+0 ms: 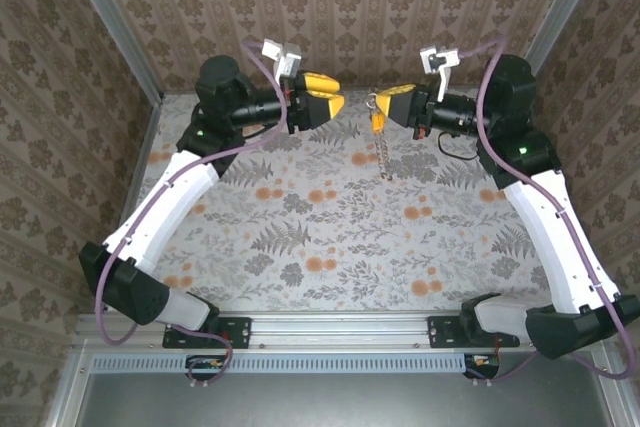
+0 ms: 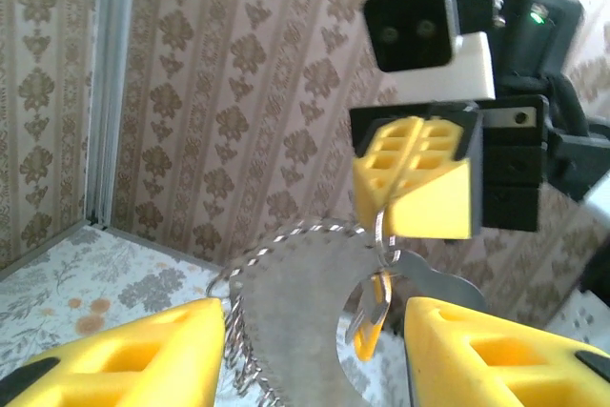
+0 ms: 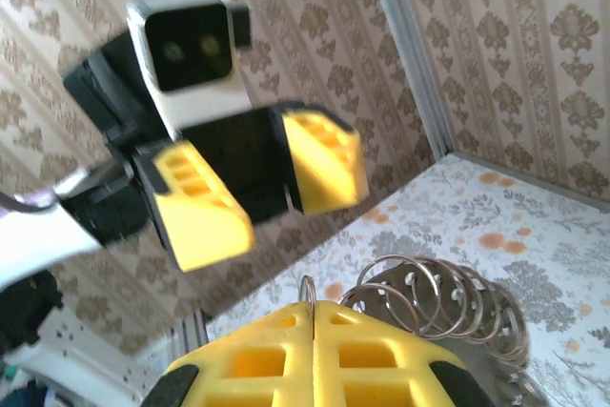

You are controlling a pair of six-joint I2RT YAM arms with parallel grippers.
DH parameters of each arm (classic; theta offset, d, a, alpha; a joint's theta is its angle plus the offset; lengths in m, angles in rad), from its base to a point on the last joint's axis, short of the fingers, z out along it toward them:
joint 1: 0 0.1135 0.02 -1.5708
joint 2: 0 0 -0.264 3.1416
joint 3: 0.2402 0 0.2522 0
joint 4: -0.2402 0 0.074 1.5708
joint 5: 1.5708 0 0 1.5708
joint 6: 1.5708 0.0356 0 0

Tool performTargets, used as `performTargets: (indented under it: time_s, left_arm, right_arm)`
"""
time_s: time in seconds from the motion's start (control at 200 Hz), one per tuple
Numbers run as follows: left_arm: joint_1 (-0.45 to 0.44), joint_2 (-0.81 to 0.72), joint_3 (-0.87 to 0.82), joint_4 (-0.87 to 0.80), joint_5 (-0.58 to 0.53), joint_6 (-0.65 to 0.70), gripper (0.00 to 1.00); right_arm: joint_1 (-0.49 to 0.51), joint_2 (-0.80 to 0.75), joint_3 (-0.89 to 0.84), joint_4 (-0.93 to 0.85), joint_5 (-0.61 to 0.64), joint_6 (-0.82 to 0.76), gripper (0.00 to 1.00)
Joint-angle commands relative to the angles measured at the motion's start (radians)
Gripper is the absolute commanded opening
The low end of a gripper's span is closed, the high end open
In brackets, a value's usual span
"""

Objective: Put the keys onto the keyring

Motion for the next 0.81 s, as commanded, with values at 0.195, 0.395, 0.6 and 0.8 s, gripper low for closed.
performTargets:
  time_s: [0.195,0.395,0.6,0.8]
  left_arm:
    - [0.019,0.092,0.236,-0.496,0.266,0.348,0.33]
    - [0.019,0.145,0.286,-0.563,0.309,0.390,0.32]
    - [0.013,0.187,0.310,-0.558,0.327,0.377,0.31]
    - [-0.009,0.216,0.318,-0.542,0.337,0.363,0.29]
  right_arm:
    - [-0.005,0.096,0.156,-0.384,-0.053,-0.320,0.00]
    - [0.001,0.106,0.152,-0.381,-0.077,-0.328,0.00]
    - [0.014,0.110,0.142,-0.367,-0.077,-0.325,0.00]
    - [0.027,0.112,0.130,-0.353,-0.075,-0.320,0.00]
